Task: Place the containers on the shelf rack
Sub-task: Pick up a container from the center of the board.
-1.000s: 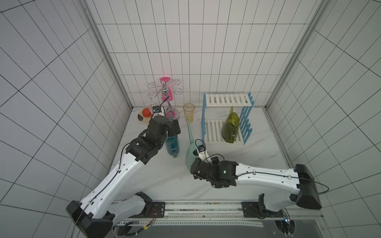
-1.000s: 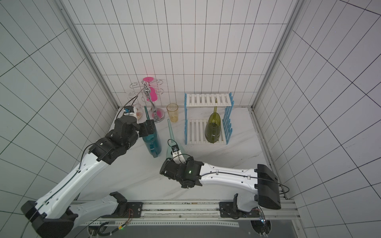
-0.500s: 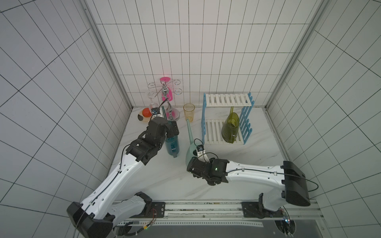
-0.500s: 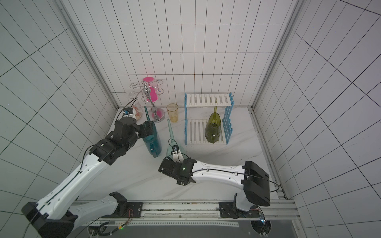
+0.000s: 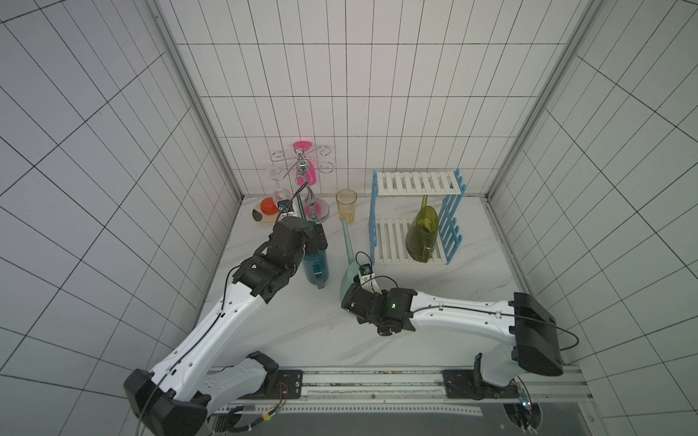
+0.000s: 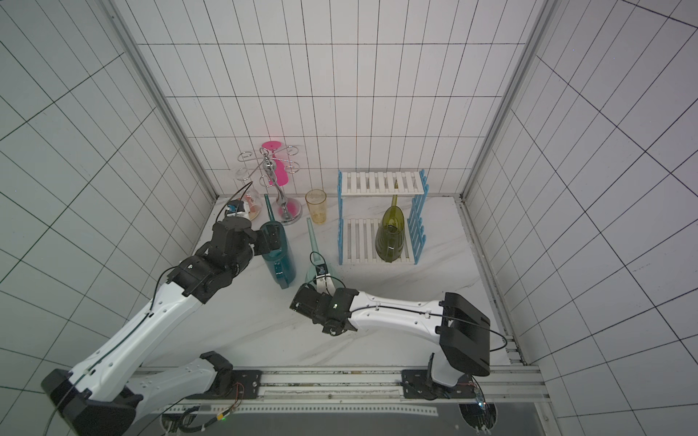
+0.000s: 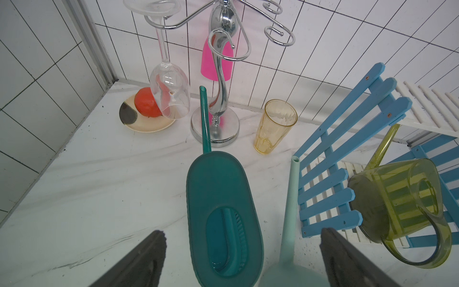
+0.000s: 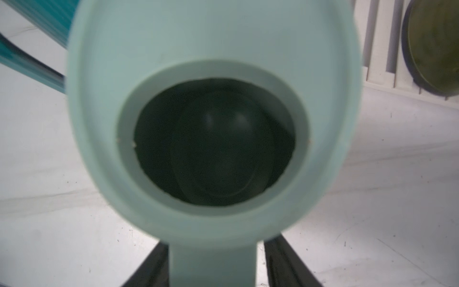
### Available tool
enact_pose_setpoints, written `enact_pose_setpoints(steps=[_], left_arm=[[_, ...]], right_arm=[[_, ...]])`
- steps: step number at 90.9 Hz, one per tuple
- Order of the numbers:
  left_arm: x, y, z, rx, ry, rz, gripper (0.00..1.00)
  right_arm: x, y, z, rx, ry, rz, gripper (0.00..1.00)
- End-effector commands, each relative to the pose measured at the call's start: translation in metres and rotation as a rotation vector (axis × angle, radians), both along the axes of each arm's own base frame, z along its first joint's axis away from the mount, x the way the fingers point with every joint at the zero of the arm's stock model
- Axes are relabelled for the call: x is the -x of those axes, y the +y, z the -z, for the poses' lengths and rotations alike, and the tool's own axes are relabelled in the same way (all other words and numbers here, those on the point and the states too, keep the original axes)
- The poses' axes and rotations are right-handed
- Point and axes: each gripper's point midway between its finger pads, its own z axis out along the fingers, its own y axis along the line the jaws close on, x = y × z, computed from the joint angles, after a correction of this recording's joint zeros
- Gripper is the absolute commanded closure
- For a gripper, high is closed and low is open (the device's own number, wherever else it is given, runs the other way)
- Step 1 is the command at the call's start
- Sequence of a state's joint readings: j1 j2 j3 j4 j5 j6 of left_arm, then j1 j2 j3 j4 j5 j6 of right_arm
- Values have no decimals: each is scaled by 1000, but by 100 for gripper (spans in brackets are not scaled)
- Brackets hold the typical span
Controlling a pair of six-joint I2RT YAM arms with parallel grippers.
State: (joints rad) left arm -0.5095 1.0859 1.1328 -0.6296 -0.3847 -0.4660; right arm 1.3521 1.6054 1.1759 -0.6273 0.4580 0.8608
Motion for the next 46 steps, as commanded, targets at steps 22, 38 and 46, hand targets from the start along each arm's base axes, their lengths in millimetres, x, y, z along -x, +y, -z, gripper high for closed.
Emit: enact_pose_setpoints(steps=[22, 38, 46], left_arm=[[-6, 3, -6, 9, -30, -16, 1], [-7, 0, -2, 18, -19, -9, 1], [-8, -2, -1, 22, -16, -6, 1]], right_arm=[[-1, 4, 4, 7, 19, -22, 78], [2, 0, -3, -12, 22, -23, 89], [4, -5, -11, -20, 16, -29, 93]])
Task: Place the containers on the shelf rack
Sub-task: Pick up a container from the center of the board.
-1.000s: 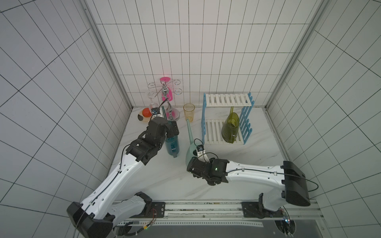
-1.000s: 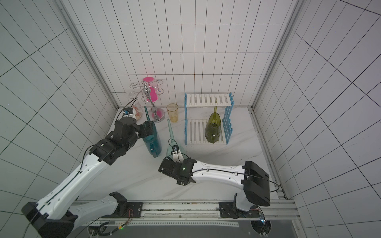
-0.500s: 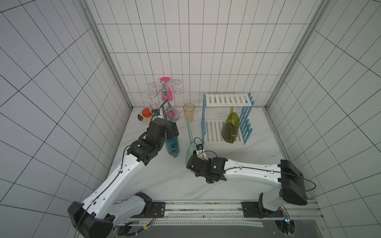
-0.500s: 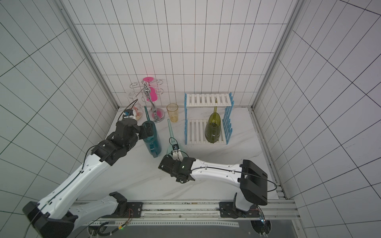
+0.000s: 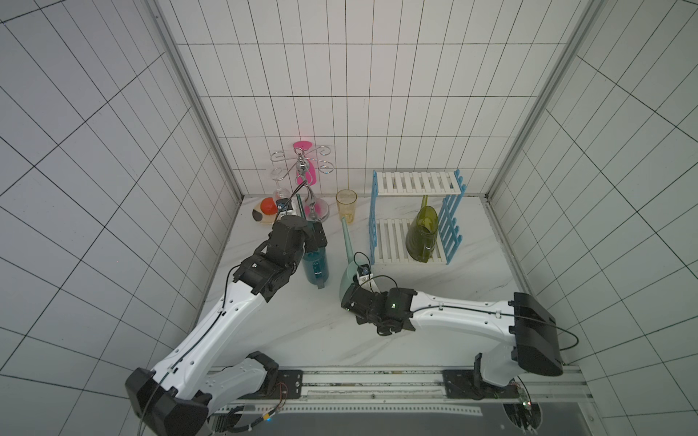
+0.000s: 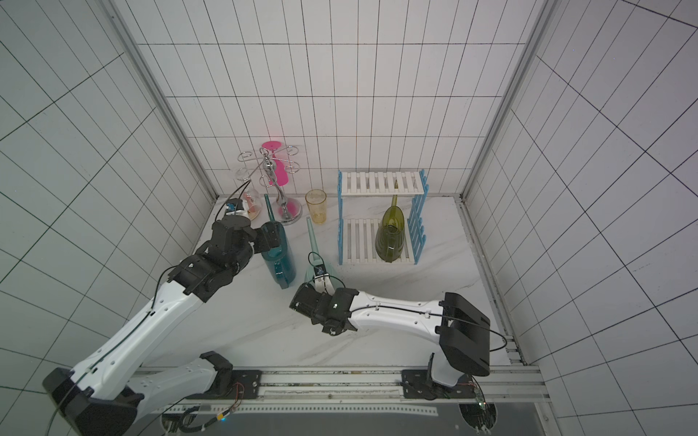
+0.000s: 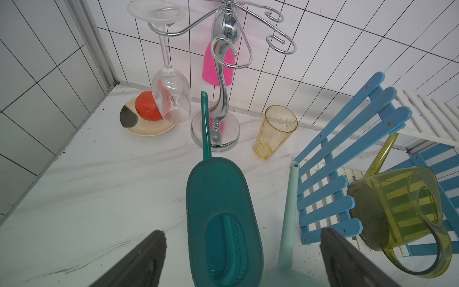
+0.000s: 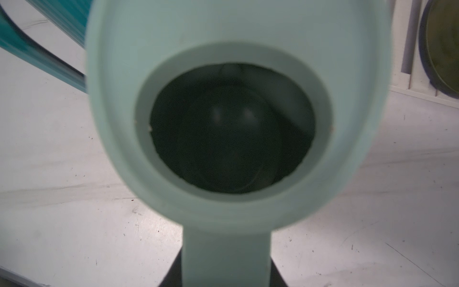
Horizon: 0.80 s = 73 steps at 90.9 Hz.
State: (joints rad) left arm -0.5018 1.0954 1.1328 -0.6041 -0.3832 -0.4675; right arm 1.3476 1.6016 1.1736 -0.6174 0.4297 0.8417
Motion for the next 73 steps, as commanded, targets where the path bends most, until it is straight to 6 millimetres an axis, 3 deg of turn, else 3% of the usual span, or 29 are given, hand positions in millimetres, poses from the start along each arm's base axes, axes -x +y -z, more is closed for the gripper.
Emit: enact_pose_setpoints(steps=[1, 40, 73], left_arm=[[-3, -2, 1, 12, -2, 2, 1], [-4, -5, 1, 16, 3, 21, 1], [-3, -6, 1, 13, 3, 26, 1]], right_arm=[[2, -9, -13, -15, -1, -9, 94], [28, -50, -44, -55, 17, -151, 100], [54, -107, -45, 0, 116, -173, 100]])
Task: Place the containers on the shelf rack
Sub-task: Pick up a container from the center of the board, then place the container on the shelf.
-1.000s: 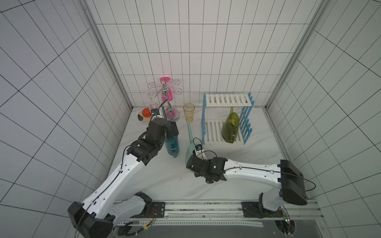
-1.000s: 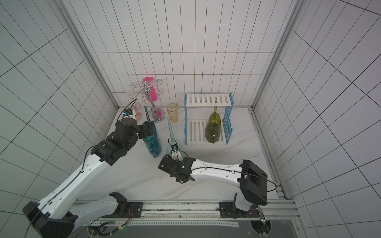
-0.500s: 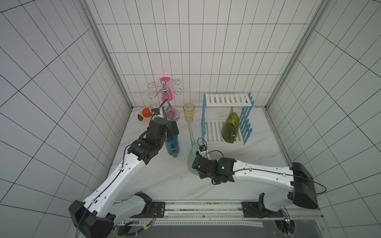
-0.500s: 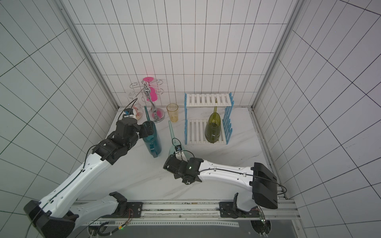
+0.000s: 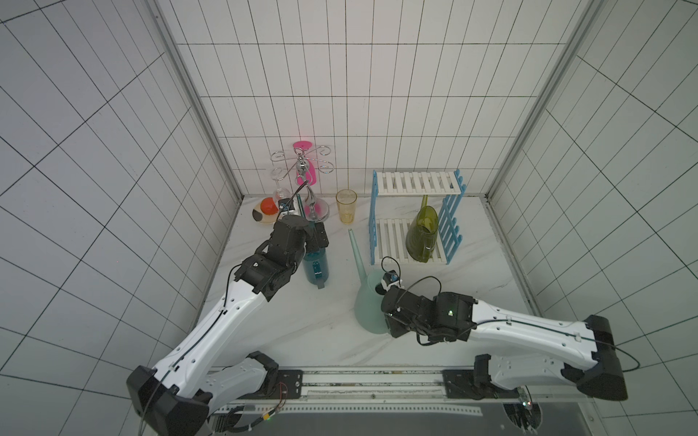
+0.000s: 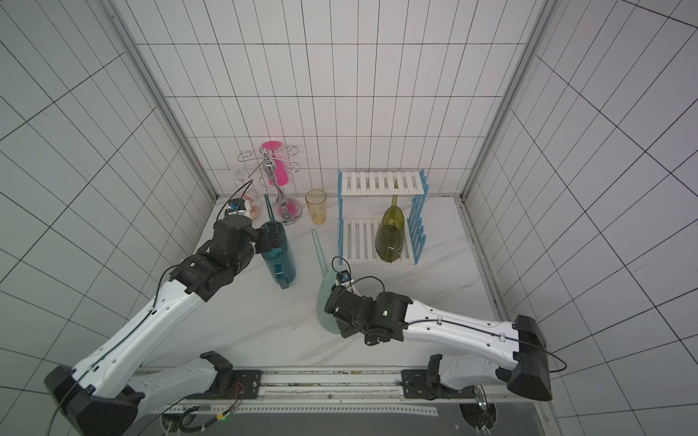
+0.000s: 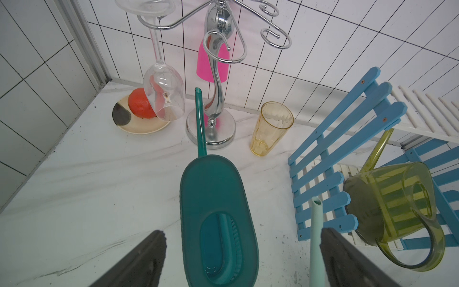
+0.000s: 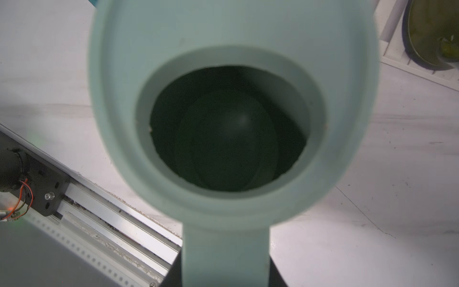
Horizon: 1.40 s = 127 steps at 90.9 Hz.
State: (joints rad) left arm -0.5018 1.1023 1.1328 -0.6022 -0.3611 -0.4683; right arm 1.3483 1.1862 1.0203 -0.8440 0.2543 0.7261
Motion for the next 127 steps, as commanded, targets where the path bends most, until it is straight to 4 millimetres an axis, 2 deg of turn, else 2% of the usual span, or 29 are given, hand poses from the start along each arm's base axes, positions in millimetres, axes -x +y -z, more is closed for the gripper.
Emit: enact_pose_setpoints(steps=[1, 14, 33, 48, 53, 62, 73, 83, 104, 127], left_arm=[[-2, -1, -2, 5, -7, 6, 1], [-2, -1, -1, 3, -2, 7, 1], [-2, -1, -2, 3, -4, 6, 1], [-2, -3, 0, 15, 3, 10, 1], [-2, -5, 0, 23, 4, 16, 1], [-1, -6, 0, 26, 7, 25, 1], [0, -5, -1, 21, 5, 26, 1], [1, -5, 1, 16, 9, 30, 1], [2, -4, 3, 13, 9, 31, 1], [0, -7, 5, 12, 11, 41, 1]], right_arm=[[7, -27, -5, 19, 6, 0, 100], [11, -59, -10, 30, 4, 25, 100], [17, -92, -21, 8, 4, 40, 100], [0, -107, -33, -11, -59, 153, 100], [-8, -102, -40, -26, -83, 196, 100], [-19, -80, -44, -39, -101, 217, 100], [-41, -71, -50, 3, -147, 274, 100], [-60, -57, -58, -41, -165, 303, 100], [-98, -50, -52, -13, -186, 358, 100], [-127, -34, -40, -11, -144, 355, 100]])
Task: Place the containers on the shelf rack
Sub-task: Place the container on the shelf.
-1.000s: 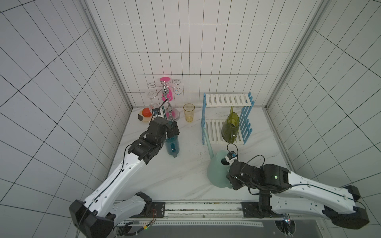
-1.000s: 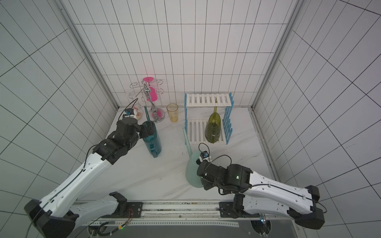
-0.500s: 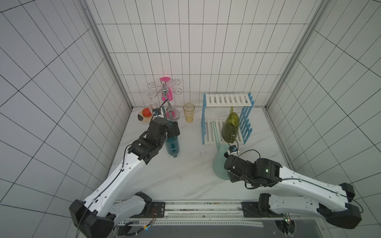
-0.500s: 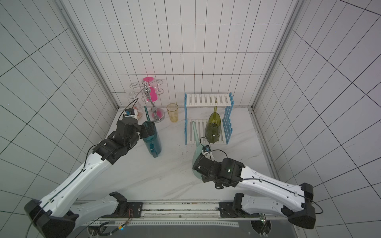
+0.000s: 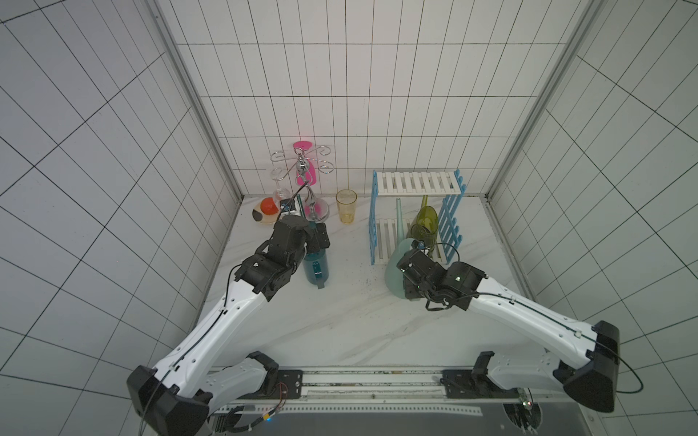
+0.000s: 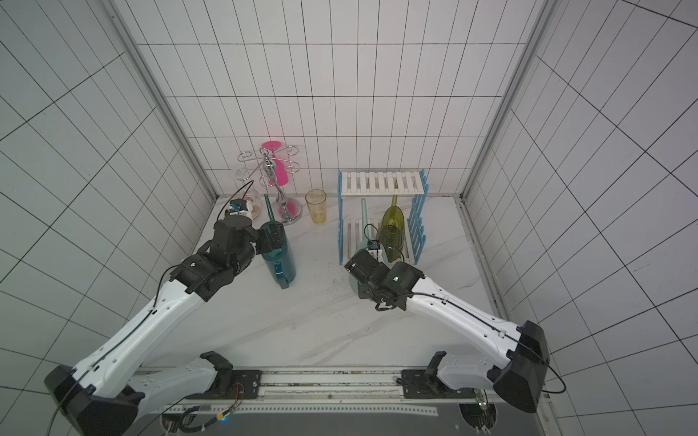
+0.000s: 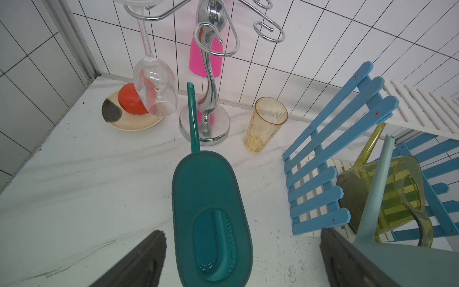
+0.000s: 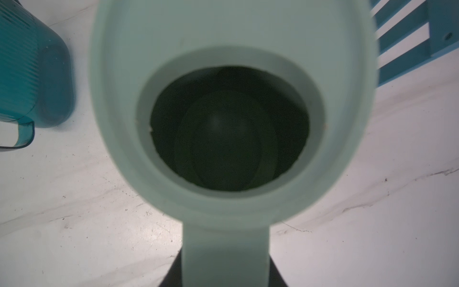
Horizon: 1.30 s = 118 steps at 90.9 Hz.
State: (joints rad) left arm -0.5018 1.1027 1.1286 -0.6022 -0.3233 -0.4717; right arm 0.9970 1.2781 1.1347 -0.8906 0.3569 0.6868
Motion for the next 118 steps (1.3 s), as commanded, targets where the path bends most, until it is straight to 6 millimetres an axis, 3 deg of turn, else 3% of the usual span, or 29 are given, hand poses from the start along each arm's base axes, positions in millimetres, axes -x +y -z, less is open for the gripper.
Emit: enact_pose_setpoints(steps=[1, 42, 65, 118], left_arm=[[-1, -1, 2, -5, -2, 10, 1], [-2, 2, 0, -26, -10, 11, 1], [-4, 1, -1, -27, -5, 13, 1], [-5, 1, 3, -30, 5, 12, 1]], right_arm=[[-23, 17, -23, -74, -72, -12, 100], [-66, 20, -9, -59, -40, 10, 100], [-94, 28, -12, -58, -61, 14, 100], [-137, 38, -11, -42, -108, 0, 100]])
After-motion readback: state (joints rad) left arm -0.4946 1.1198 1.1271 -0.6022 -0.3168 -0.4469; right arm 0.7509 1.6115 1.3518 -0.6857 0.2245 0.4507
